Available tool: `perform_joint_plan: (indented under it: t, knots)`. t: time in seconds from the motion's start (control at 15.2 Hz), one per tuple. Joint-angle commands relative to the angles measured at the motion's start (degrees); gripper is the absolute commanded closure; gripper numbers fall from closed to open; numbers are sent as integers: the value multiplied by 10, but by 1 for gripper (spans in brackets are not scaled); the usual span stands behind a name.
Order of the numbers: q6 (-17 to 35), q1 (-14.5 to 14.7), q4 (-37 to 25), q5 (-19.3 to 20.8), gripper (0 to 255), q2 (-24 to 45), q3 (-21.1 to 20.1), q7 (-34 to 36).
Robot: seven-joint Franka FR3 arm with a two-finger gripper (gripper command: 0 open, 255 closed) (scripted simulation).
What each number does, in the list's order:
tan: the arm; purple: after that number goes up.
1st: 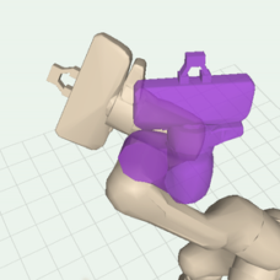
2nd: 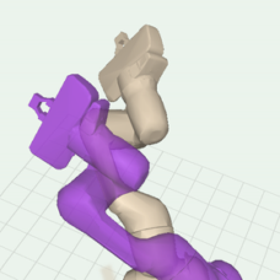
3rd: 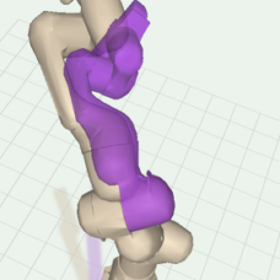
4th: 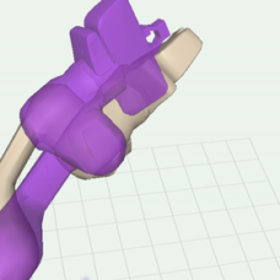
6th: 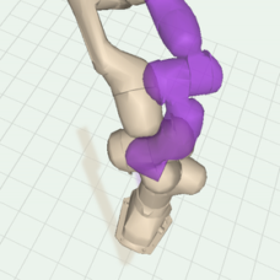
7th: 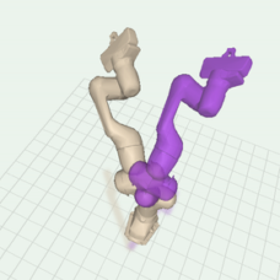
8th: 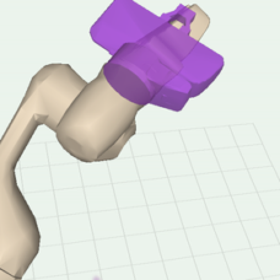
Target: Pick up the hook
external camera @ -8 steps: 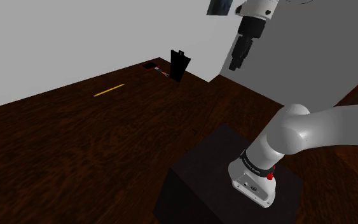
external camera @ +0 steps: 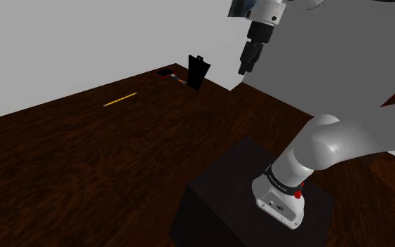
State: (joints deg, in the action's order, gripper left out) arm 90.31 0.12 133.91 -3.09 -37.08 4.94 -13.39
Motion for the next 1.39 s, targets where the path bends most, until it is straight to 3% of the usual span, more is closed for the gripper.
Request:
perform_joint_plan:
  t: [0.0,0.66,1.32]
  knots:
    - [28,-3,-16,8,0,40,10,-14]
    - [128,-12,-132,19,0,238,51,-74]
    - [165,-30,-322,-5,0,447,78,-132]
